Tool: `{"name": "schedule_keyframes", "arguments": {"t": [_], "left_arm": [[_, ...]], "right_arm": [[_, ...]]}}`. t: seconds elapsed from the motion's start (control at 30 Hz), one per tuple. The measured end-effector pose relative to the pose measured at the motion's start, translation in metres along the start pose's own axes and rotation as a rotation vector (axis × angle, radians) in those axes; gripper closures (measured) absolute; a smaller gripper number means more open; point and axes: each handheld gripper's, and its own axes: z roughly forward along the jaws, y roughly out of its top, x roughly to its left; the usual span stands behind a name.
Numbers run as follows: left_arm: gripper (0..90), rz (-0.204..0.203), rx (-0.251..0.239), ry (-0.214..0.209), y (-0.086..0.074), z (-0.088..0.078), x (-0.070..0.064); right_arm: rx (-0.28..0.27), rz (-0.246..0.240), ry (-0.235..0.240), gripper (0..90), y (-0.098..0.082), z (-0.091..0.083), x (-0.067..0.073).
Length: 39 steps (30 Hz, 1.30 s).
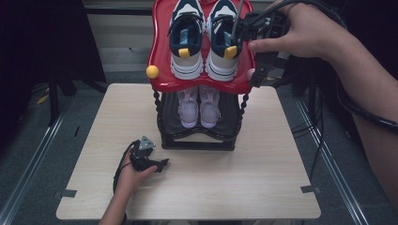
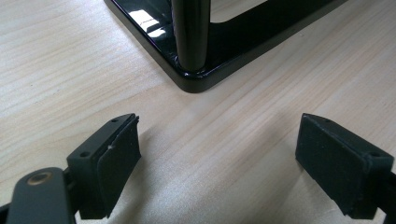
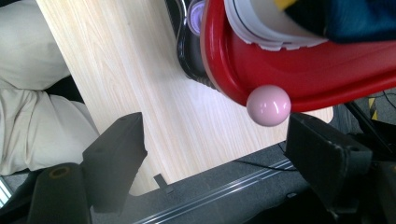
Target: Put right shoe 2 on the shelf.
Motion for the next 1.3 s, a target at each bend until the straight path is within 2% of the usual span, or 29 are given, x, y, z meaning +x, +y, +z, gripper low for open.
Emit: {"name": "schedule_keyframes", "arguments": {"t": [0.57,0.7,1.3], "left_arm": [[13.3,-0.001,-0.003,-0.002,0.0,0.0,0.0],[13.3,-0.001,-0.003,-0.003,0.0,0.0,0.0],[13.3,0.001,-0.002,-0.002,0.0,0.0,0.0]], "right_arm": [[0.025,0.007,0.065,19.8,-0.023,0.007,0.009],[0.028,0.013,0.065,20.1,-0.029,0.011,0.011],[0.028,0.036,0.109,20.0,-0.065,0.037,0.016]]}}
